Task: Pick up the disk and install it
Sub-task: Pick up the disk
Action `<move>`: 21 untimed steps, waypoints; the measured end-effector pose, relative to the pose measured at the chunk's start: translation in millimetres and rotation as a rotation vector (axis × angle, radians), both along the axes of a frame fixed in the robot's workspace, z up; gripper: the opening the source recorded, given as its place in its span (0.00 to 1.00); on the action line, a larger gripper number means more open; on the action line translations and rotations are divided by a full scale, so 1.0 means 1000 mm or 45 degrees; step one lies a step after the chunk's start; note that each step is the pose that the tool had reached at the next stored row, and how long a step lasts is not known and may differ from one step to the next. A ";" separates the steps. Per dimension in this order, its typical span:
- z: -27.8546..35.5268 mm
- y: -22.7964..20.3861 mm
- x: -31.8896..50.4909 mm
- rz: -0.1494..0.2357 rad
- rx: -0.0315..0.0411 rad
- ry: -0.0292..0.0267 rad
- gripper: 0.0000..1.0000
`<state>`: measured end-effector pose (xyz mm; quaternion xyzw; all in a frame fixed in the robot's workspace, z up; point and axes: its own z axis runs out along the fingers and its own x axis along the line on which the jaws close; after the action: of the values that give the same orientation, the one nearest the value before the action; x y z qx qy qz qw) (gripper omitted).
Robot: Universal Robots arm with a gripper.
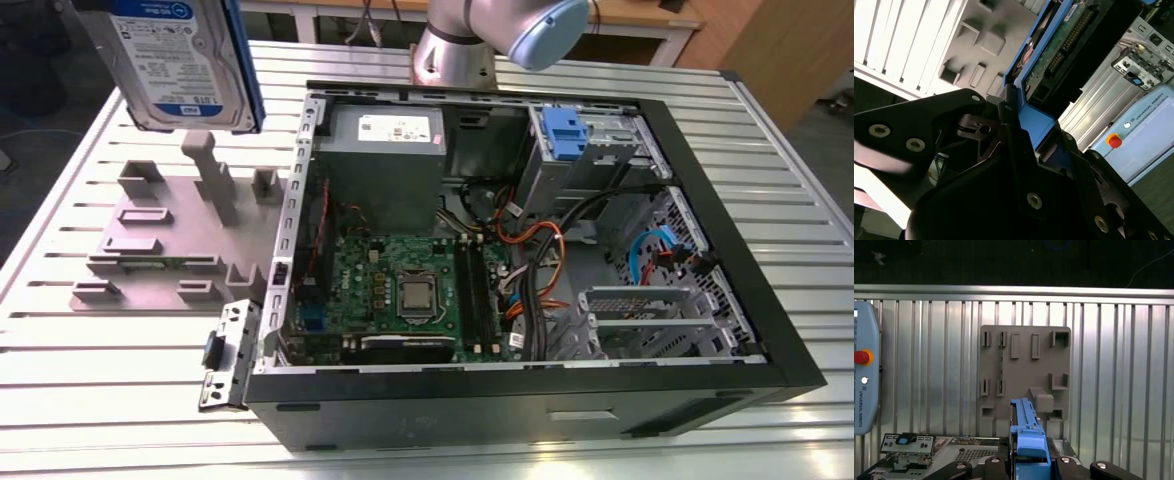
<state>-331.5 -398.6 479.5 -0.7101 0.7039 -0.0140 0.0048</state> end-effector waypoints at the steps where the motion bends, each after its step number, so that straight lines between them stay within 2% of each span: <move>1: 0.0000 -0.0014 0.0013 0.000 -0.0005 0.0000 0.36; 8: 0.0000 -0.0060 0.0152 0.000 -0.0029 0.0000 0.36; 21: 0.0000 -0.0070 0.0483 0.000 -0.0050 0.0000 0.36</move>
<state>-283.2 -405.6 479.5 -0.7102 0.7039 -0.0154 0.0034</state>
